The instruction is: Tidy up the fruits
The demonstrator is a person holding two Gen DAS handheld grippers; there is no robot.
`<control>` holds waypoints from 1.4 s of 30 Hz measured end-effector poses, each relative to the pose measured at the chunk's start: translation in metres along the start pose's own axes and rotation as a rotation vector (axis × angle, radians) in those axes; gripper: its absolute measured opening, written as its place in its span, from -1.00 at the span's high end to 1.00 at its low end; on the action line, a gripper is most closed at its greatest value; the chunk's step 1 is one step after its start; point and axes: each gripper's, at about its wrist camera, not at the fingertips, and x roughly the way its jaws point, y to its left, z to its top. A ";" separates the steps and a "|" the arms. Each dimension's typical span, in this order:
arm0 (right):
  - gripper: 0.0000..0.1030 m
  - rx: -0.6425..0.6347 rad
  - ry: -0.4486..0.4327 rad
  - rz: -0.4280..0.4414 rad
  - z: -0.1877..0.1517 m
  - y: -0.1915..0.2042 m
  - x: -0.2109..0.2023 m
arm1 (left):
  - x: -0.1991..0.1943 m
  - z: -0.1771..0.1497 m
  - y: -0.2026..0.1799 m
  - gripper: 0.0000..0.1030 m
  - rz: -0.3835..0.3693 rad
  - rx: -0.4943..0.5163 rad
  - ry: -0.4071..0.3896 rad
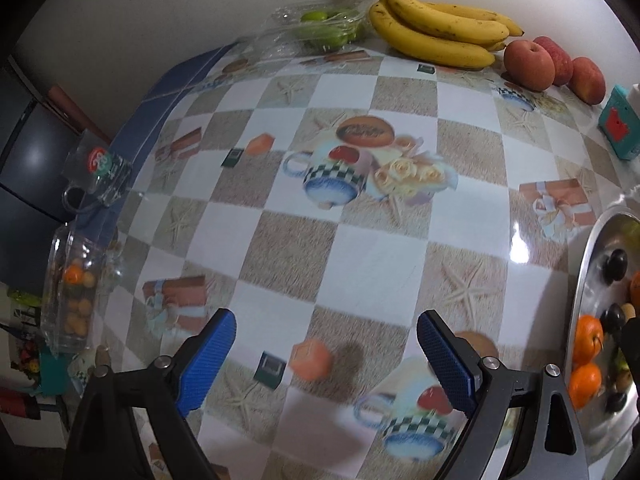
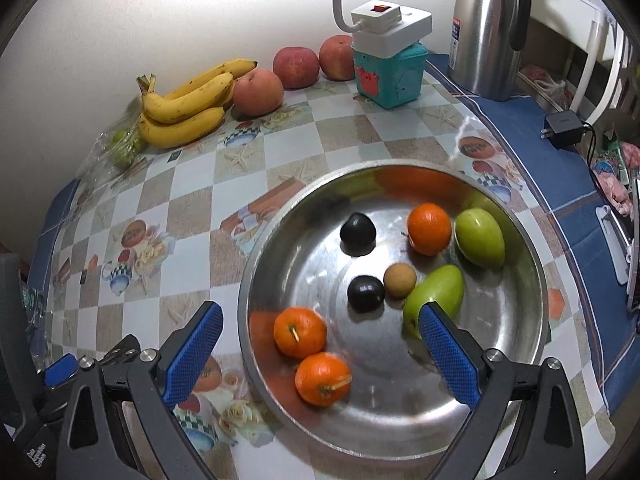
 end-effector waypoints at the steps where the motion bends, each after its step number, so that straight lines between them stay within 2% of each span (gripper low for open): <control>1: -0.91 0.002 0.005 -0.001 -0.003 -0.001 -0.001 | -0.001 -0.002 0.002 -0.82 -0.006 -0.001 0.001; 8: -0.91 -0.015 0.032 -0.002 -0.023 -0.004 -0.006 | -0.010 -0.018 0.008 -0.82 -0.048 0.018 0.007; 19: -0.91 -0.021 0.100 -0.015 -0.053 0.000 -0.002 | -0.029 -0.043 0.015 -0.82 -0.069 0.087 -0.038; 25: -0.91 -0.078 0.085 -0.058 -0.061 0.012 -0.008 | -0.035 -0.051 0.020 -0.82 -0.076 0.101 -0.059; 30: -0.91 -0.126 0.038 -0.087 -0.063 0.022 -0.020 | -0.036 -0.059 0.025 -0.82 -0.083 0.109 -0.059; 42: -0.91 -0.110 0.018 -0.095 -0.064 0.020 -0.031 | -0.045 -0.058 0.034 -0.82 -0.102 0.083 -0.094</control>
